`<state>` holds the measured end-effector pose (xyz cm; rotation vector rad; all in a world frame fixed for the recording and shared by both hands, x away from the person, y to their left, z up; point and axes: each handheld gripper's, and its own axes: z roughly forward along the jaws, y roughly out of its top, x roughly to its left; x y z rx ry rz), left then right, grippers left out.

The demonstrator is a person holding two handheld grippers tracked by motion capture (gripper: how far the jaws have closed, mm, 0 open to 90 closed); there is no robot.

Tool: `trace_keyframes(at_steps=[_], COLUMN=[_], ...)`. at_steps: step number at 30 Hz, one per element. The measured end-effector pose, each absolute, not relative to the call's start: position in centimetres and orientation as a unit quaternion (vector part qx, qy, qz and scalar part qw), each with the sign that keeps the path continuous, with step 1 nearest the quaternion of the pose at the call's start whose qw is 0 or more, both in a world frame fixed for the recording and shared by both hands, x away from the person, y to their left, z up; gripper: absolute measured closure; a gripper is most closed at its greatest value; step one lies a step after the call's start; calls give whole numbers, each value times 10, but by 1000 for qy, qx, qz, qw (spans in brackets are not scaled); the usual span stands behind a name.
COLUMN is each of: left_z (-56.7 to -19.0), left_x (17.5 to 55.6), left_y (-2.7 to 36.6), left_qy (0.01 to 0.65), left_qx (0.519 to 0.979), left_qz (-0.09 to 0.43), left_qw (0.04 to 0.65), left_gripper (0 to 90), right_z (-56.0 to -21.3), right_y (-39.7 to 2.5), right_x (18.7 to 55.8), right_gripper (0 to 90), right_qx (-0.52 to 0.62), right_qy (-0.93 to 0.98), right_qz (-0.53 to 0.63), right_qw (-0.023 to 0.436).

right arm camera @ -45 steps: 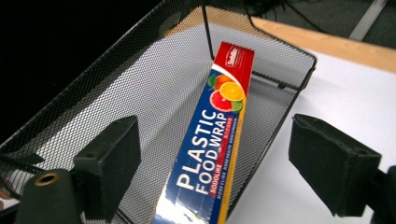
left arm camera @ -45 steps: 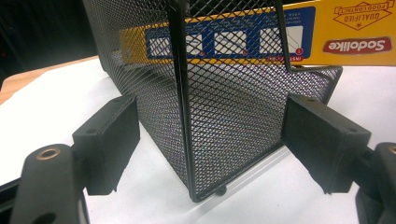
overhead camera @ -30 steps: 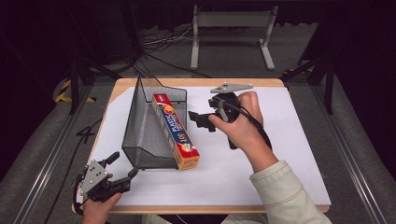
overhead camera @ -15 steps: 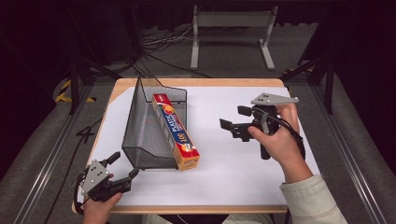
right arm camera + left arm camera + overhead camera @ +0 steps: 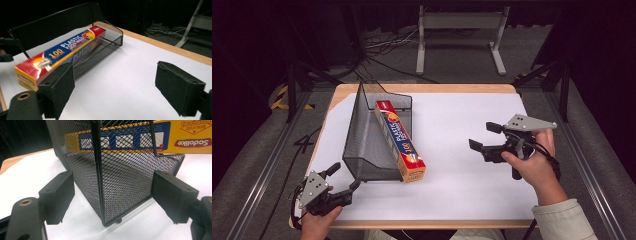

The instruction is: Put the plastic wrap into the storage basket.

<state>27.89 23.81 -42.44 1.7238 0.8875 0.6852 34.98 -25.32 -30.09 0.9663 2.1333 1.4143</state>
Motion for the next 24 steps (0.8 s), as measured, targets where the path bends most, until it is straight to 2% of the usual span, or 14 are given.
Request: trace_keyframes(at_steps=[18, 24], left_z=[-425, -426], left_x=[280, 281], left_y=[237, 238], left_qy=[371, 372], left_qx=[718, 718], left_qz=[286, 286], left_qw=[515, 514], left_gripper=[203, 202], right_z=[-370, -388], right_y=[-288, -292], right_x=[336, 333], right_gripper=[175, 174], right_qx=[329, 338], right_qy=[750, 762], right_qz=[523, 493], right_qw=[235, 249])
